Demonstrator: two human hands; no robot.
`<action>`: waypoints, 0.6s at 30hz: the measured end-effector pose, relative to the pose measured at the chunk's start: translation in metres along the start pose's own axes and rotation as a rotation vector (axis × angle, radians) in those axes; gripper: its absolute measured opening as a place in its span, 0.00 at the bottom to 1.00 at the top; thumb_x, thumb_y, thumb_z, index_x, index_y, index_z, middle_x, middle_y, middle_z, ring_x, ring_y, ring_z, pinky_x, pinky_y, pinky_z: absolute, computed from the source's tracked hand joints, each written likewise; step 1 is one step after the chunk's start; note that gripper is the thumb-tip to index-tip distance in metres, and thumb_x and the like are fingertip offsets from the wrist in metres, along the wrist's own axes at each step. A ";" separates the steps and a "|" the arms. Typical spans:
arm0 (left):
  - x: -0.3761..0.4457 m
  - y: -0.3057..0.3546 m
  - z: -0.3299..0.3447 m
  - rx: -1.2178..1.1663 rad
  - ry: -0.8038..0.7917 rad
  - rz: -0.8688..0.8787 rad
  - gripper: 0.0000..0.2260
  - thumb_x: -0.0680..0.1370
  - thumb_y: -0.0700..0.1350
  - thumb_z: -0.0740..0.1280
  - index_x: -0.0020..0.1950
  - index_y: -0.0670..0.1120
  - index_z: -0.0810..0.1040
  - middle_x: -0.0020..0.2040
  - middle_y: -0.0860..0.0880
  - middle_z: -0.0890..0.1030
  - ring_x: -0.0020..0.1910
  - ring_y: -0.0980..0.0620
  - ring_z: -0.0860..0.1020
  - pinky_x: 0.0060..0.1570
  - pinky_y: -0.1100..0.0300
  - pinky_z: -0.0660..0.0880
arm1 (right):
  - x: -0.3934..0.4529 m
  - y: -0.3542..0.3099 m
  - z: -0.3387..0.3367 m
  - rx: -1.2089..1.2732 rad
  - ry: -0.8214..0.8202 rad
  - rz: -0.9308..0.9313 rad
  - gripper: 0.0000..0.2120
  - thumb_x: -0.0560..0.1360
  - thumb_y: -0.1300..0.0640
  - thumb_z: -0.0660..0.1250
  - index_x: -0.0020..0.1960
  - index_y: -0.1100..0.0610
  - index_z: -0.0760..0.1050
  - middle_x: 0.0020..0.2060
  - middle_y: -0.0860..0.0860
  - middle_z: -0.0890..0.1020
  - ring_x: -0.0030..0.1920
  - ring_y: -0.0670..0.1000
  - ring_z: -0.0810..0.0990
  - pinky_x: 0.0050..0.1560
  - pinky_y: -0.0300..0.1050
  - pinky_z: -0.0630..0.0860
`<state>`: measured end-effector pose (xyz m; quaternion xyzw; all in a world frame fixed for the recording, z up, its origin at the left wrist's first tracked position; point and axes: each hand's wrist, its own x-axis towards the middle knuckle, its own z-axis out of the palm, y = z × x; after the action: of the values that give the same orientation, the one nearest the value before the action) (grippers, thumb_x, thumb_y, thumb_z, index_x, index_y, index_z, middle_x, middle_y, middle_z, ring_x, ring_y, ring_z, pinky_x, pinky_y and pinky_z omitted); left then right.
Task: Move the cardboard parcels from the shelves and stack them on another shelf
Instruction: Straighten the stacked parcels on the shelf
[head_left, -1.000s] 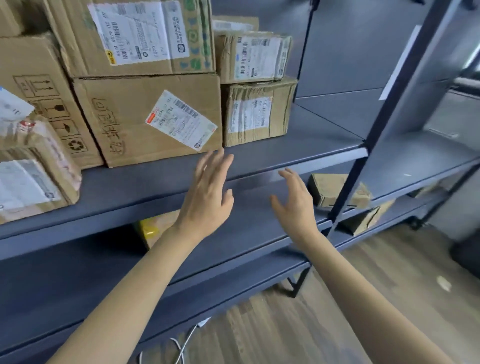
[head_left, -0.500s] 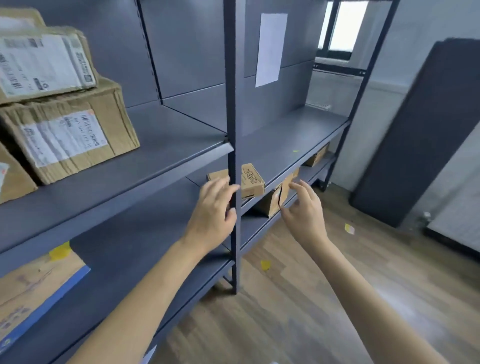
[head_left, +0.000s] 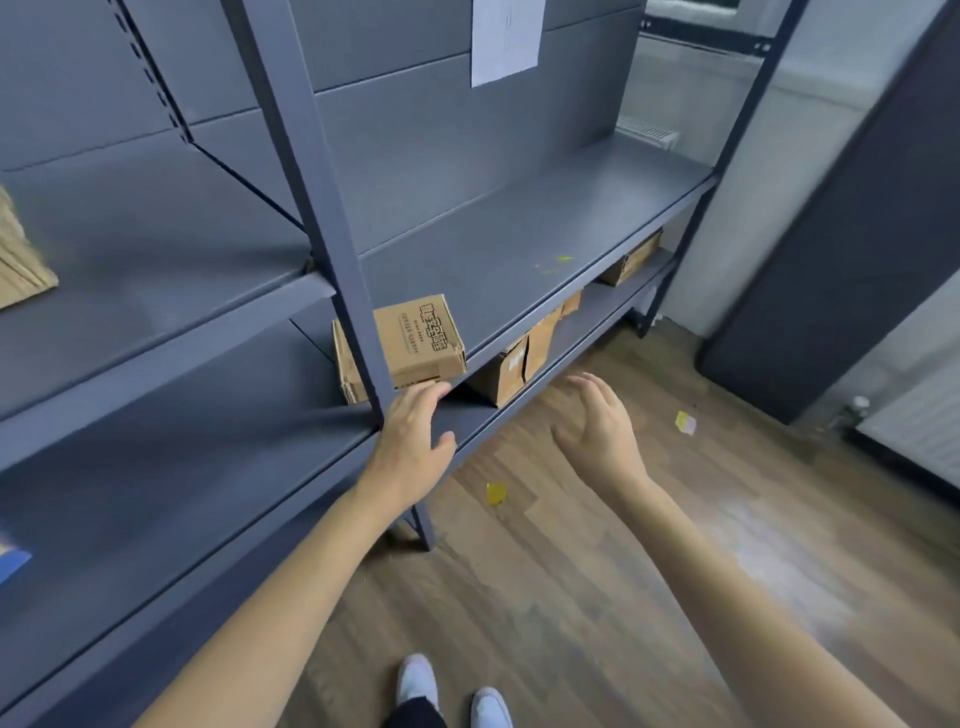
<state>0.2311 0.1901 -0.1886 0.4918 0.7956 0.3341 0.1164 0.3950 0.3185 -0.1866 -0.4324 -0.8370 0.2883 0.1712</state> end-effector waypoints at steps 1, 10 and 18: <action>0.007 -0.002 0.004 -0.019 -0.017 -0.035 0.23 0.77 0.37 0.63 0.72 0.43 0.65 0.70 0.47 0.67 0.70 0.50 0.63 0.64 0.65 0.57 | 0.006 0.003 0.005 -0.002 -0.026 -0.005 0.27 0.74 0.64 0.66 0.71 0.58 0.65 0.71 0.54 0.67 0.73 0.56 0.62 0.71 0.47 0.60; 0.093 -0.040 0.033 -0.021 -0.016 -0.220 0.23 0.76 0.37 0.64 0.71 0.43 0.63 0.74 0.42 0.58 0.74 0.44 0.51 0.72 0.50 0.52 | 0.092 0.017 0.052 -0.145 -0.280 -0.109 0.29 0.73 0.64 0.68 0.71 0.62 0.63 0.68 0.59 0.68 0.68 0.60 0.67 0.67 0.49 0.66; 0.160 -0.076 0.067 -0.075 0.121 -0.589 0.31 0.76 0.41 0.65 0.75 0.45 0.54 0.76 0.37 0.48 0.75 0.41 0.45 0.71 0.47 0.51 | 0.195 -0.016 0.106 -0.046 -0.476 0.032 0.34 0.75 0.57 0.68 0.75 0.60 0.55 0.73 0.56 0.63 0.72 0.56 0.63 0.69 0.47 0.63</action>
<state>0.1338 0.3330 -0.2647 0.2144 0.8965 0.3439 0.1790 0.2172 0.4364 -0.2512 -0.3694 -0.8531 0.3657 -0.0455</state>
